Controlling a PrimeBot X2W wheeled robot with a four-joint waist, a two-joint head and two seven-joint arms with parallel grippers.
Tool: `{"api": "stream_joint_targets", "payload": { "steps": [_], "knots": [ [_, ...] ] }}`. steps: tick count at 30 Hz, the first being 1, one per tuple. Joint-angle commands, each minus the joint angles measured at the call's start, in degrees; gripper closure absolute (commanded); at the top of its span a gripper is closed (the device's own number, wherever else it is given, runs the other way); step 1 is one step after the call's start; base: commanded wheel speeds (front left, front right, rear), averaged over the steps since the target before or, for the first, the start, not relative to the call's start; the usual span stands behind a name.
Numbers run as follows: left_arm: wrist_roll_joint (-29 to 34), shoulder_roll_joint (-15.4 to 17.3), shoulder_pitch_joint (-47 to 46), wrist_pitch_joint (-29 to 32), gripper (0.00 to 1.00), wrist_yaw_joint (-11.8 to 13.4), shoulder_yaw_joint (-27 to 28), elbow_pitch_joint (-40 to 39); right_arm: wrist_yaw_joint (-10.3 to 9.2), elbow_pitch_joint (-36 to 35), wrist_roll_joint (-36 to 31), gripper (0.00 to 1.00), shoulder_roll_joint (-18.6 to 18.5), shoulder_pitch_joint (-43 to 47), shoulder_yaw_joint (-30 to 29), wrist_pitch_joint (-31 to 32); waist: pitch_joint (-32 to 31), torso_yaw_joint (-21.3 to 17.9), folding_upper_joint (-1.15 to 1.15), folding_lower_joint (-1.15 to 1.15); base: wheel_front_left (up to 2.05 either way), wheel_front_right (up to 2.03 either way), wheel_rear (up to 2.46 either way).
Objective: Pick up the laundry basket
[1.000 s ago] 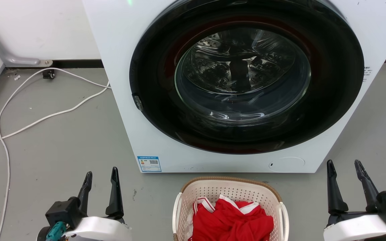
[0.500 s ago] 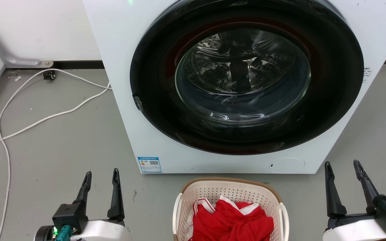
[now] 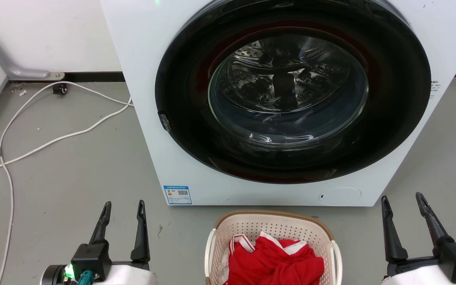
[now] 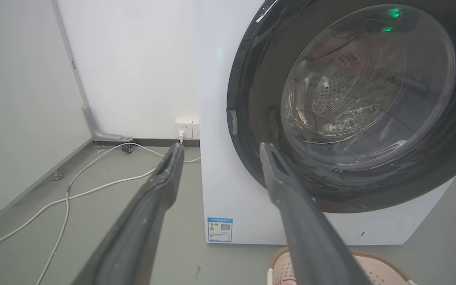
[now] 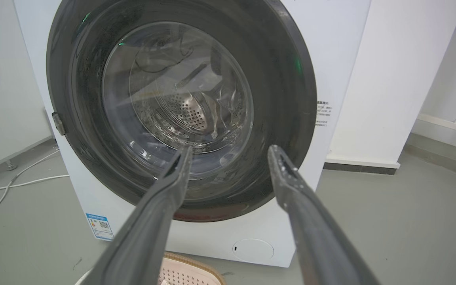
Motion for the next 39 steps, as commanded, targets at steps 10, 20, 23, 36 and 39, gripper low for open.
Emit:
{"api": "stream_joint_targets", "payload": {
  "steps": [10, 20, 23, 36, 39],
  "knots": [
    [1.0, 0.1, 1.0, -0.5, 0.0, 0.3, 0.1, 0.2, -0.02, 0.2, -0.1, 0.0, -0.2, 0.9, -0.3, -0.5, 0.1, -0.3, 0.0, 0.0, 0.0, 0.0, 0.0],
    [0.5, 0.1, 0.7, -0.5, 0.0, 0.6, 0.0, 0.5, -0.02, 0.8, 0.8, 0.0, -0.2, 0.8, -0.6, -0.5, 0.0, 0.1, 0.0, 0.0, 0.0, 0.0, 0.0],
    [0.4, 0.1, 0.7, -0.5, 0.0, 0.7, -0.1, 0.5, -0.02, 0.9, 0.8, 0.0, -0.2, 0.8, -0.6, -0.5, -0.1, 0.1, 0.0, 0.0, 0.0, 0.0, 0.0],
    [1.4, 0.1, -1.8, -0.5, 0.0, 0.2, -1.1, 2.4, -0.03, 2.6, 1.7, 0.0, -0.2, -1.1, -2.9, -0.5, 0.4, -0.6, 0.0, 0.0, 0.0, 0.0, 0.0],
    [-0.3, 0.2, -3.5, -0.5, 0.0, -1.2, -1.0, 5.3, -0.03, 4.6, 0.9, 0.0, -0.2, -2.4, -3.5, -0.5, 1.0, -0.9, 0.0, 0.0, 0.0, 0.0, 0.0]
  ]
}}
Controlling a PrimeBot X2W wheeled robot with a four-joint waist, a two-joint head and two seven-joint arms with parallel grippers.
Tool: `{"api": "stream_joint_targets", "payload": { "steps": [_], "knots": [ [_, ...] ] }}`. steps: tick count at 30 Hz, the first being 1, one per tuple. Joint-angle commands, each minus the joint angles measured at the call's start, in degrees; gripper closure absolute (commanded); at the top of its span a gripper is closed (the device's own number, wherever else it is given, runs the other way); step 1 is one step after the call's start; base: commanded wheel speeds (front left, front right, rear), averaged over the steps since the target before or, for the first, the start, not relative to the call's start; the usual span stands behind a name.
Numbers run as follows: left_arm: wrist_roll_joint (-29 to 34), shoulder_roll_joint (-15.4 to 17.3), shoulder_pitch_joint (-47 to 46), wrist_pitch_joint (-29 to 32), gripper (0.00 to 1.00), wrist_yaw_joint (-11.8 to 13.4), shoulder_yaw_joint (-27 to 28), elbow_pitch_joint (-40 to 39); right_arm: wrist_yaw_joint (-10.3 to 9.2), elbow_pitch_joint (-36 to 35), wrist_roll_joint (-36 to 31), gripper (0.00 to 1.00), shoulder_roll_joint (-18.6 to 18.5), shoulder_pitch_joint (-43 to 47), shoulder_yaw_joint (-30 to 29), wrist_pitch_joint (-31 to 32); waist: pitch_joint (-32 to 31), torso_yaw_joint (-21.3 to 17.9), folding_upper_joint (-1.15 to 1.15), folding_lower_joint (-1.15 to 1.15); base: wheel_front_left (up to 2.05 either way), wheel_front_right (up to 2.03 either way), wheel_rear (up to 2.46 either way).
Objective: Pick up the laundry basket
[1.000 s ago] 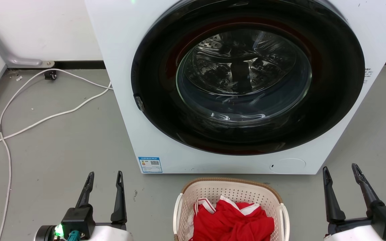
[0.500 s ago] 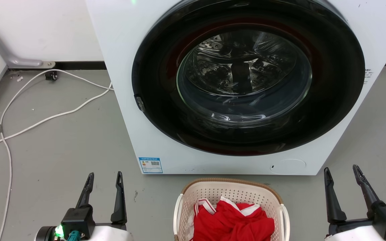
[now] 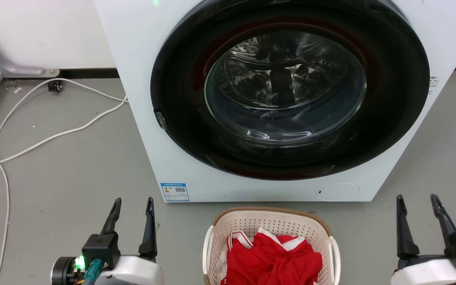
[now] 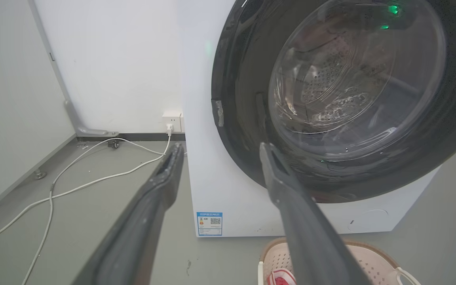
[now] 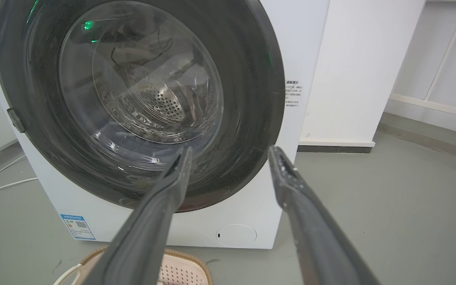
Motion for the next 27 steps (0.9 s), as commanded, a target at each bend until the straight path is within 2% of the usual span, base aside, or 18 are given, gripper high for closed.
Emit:
{"api": "stream_joint_targets", "payload": {
  "steps": [1, 11, 20, 27],
  "knots": [
    [-0.6, 0.1, -2.0, -0.1, 0.0, -1.1, 0.0, 2.3, -0.04, 1.1, -0.8, 0.0, -0.1, -1.5, 0.1, -0.1, 0.5, -0.2, 0.0, 0.0, 0.0, 0.0, 0.0],
    [0.4, 0.1, -14.2, -0.1, 0.0, -5.0, -3.5, 19.6, -0.04, 12.1, -3.9, 0.0, -0.1, -8.4, 2.4, -0.1, 6.1, -0.7, 0.0, 0.0, 0.0, 0.0, 0.0],
    [0.2, 0.5, -25.6, -0.1, 0.0, -6.8, -6.7, 36.3, -0.04, 24.2, -6.5, 0.0, -0.1, -18.2, 3.9, -0.1, 15.1, -3.0, 0.0, 0.0, 0.0, 0.0, 0.0],
    [-1.1, 0.4, -32.9, -0.1, 0.0, -7.2, -9.7, 46.7, -0.04, 34.1, -8.3, 0.0, -0.1, -24.8, 4.9, -0.1, 21.5, -3.8, 0.0, 0.0, 0.0, 0.0, 0.0]
  ]
}}
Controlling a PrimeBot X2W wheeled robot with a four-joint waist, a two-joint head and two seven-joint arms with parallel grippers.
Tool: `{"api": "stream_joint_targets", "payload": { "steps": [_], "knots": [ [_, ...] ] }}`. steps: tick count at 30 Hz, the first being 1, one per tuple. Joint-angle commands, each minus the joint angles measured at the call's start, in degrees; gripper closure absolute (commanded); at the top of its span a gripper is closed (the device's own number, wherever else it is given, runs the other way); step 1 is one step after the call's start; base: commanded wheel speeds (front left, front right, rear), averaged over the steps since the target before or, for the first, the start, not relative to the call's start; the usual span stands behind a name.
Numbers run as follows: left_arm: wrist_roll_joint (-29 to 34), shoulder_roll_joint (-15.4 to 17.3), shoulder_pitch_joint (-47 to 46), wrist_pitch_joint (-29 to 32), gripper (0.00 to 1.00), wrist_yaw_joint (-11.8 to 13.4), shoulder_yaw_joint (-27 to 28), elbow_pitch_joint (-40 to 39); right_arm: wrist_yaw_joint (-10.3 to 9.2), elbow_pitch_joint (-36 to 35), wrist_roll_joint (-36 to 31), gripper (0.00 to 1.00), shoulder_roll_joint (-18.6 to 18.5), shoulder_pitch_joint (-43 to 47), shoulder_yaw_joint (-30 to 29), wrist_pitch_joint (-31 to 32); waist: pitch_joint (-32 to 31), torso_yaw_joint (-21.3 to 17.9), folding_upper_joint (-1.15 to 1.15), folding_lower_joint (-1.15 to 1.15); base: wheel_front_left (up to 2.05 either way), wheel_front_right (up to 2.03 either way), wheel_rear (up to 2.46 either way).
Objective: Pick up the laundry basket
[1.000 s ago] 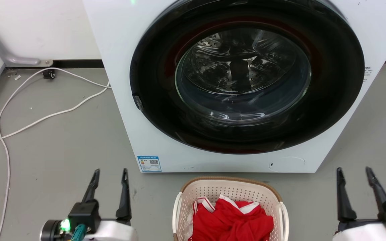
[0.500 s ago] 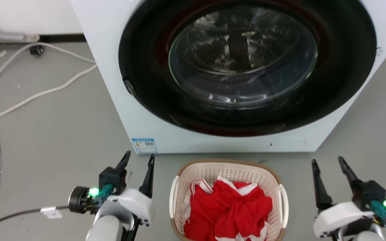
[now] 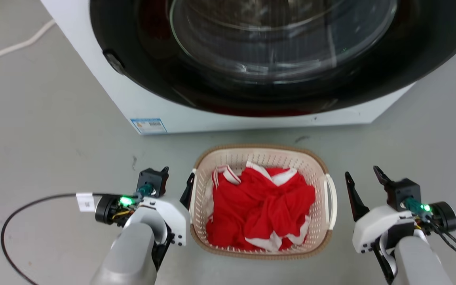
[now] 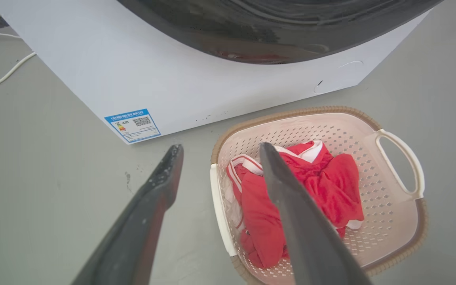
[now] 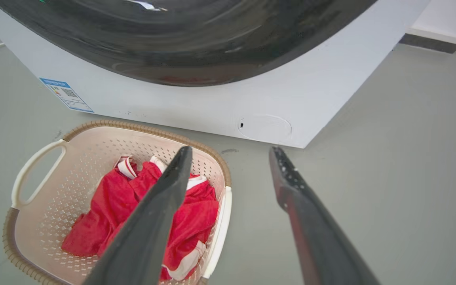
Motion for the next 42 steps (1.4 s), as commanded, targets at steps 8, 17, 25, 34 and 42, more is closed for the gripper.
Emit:
{"api": "stream_joint_targets", "payload": {
  "steps": [8, 17, 25, 34, 42],
  "knots": [
    [-2.7, 0.0, -7.9, -0.2, 0.0, -0.2, -3.0, 9.0, -0.04, 8.9, -1.4, 0.0, -0.1, -8.8, 0.9, -0.1, 10.0, -1.6, 0.0, -0.01, 0.0, 0.0, 0.0],
    [-6.4, -0.1, -14.3, 0.1, 0.0, -0.2, -6.4, 15.9, -0.05, 15.6, -3.0, 0.0, -0.1, -15.5, 2.0, -0.1, 17.9, -1.8, 0.0, -0.01, 0.0, 0.0, 0.0],
    [-8.3, 0.4, -16.8, -0.1, 0.0, -0.2, -8.4, 17.5, -0.04, 20.9, -2.6, 0.0, -0.1, -19.4, 3.1, -0.1, 22.8, -1.7, 0.0, -0.01, 0.0, 0.0, 0.0],
    [-9.2, 1.0, -19.1, -0.2, 0.0, -0.2, -9.9, 18.1, -0.04, 25.1, -1.2, 0.0, -0.1, -22.6, 5.1, -0.1, 26.7, -1.6, 0.0, -0.01, 0.0, 0.0, 0.0],
    [-9.2, 1.0, -20.5, -0.1, 0.0, -0.2, -10.8, 17.5, -0.04, 27.6, 0.2, 0.0, -0.1, -24.6, 5.9, -0.1, 28.7, -1.8, 0.0, -0.01, 0.0, 0.0, 0.0]
  ]
}}
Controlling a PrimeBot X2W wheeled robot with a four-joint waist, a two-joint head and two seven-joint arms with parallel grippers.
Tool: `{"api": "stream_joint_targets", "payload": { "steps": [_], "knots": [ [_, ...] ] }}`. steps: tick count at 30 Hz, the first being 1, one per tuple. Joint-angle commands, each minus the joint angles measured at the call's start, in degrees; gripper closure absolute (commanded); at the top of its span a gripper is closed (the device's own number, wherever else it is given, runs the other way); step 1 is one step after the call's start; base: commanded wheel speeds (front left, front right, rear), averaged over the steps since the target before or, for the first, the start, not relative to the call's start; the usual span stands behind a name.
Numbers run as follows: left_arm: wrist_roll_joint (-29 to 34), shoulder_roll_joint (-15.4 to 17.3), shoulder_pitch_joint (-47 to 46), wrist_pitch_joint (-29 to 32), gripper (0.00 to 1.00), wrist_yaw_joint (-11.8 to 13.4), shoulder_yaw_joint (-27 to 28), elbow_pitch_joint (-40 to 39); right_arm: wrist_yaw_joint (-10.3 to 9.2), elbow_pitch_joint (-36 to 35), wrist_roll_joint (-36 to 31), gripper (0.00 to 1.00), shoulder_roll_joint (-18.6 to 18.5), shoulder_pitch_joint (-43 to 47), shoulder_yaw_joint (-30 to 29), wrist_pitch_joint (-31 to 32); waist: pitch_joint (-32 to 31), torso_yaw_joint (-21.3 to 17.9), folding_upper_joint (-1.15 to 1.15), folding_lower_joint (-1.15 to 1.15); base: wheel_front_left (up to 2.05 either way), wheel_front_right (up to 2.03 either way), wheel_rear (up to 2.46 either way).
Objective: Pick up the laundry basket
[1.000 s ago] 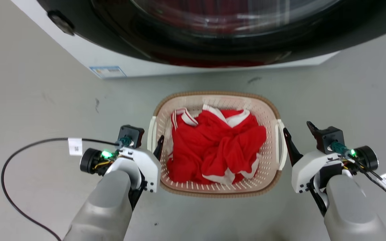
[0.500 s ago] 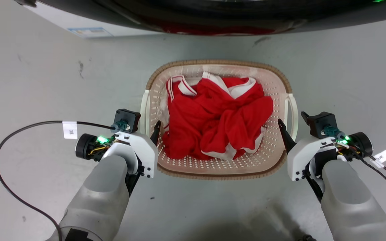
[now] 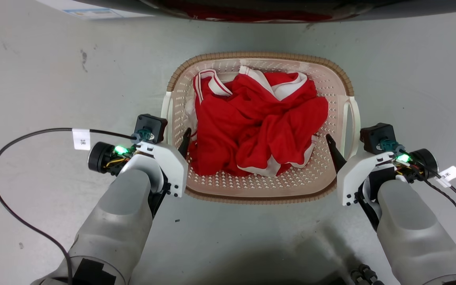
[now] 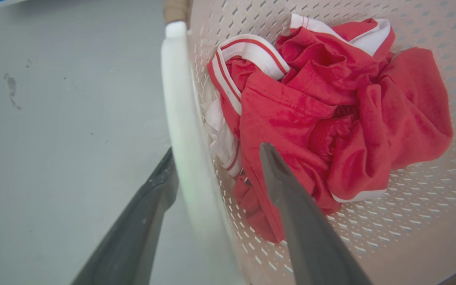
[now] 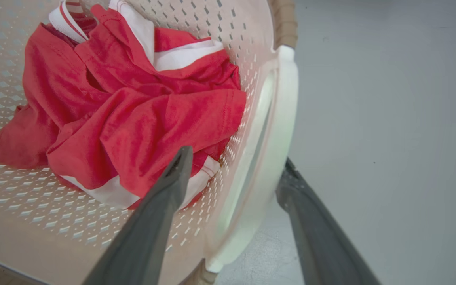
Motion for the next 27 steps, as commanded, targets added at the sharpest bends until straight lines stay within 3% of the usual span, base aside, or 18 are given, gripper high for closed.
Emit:
{"api": "stream_joint_targets", "payload": {
  "steps": [1, 8, 9, 10, 11, 18, 27],
  "knots": [
    [0.1, 0.2, -0.9, -0.1, 0.0, 0.0, -0.2, -0.3, -0.04, 0.5, 0.5, 0.0, 0.0, -1.0, 0.2, -0.1, 0.5, -0.1, 0.0, 0.0, 0.0, 0.0, 0.0],
    [0.4, 0.2, -1.7, -0.1, 0.0, 0.0, -0.9, -0.6, -0.04, 1.8, 2.3, 0.0, 0.0, -2.2, 1.4, -0.1, 1.8, -0.2, 0.0, 0.0, 0.0, 0.0, 0.0],
    [0.4, 0.2, -1.8, -0.1, 0.19, 0.0, -1.0, -0.5, -0.04, 1.9, 2.6, 0.47, 0.0, -2.4, 1.7, -0.1, 2.0, -0.3, 0.0, 0.0, 0.0, 0.0, 0.0],
    [0.5, 0.2, -2.0, -0.1, 1.0, 0.0, -1.1, -0.6, -0.04, 2.0, 2.8, 0.95, 0.0, -2.6, 1.9, -0.1, 2.1, -0.3, 0.0, 0.0, 0.0, 0.0, 0.0],
    [0.4, 0.2, -2.0, -0.1, 1.0, 0.0, -1.3, -0.4, -0.04, 2.1, 3.2, 1.0, 0.0, -2.8, 2.3, -0.1, 2.3, -0.3, 0.0, 0.0, 0.0, 0.0, 0.0],
    [-0.2, -0.5, -2.1, -0.1, 1.0, -0.3, -2.8, 0.3, 0.07, 3.2, 4.6, 1.0, 0.3, -3.9, 5.9, -0.1, 1.8, -0.4, 0.0, 0.0, 0.0, 0.0, 0.0],
    [-3.3, -1.4, 1.5, 0.2, 1.0, -0.4, -5.4, 1.0, 0.06, 6.0, 3.1, 1.0, 0.3, -1.3, 6.5, -0.1, -5.3, 0.6, 0.0, 0.0, 0.0, 0.0, 0.0]
  ]
}}
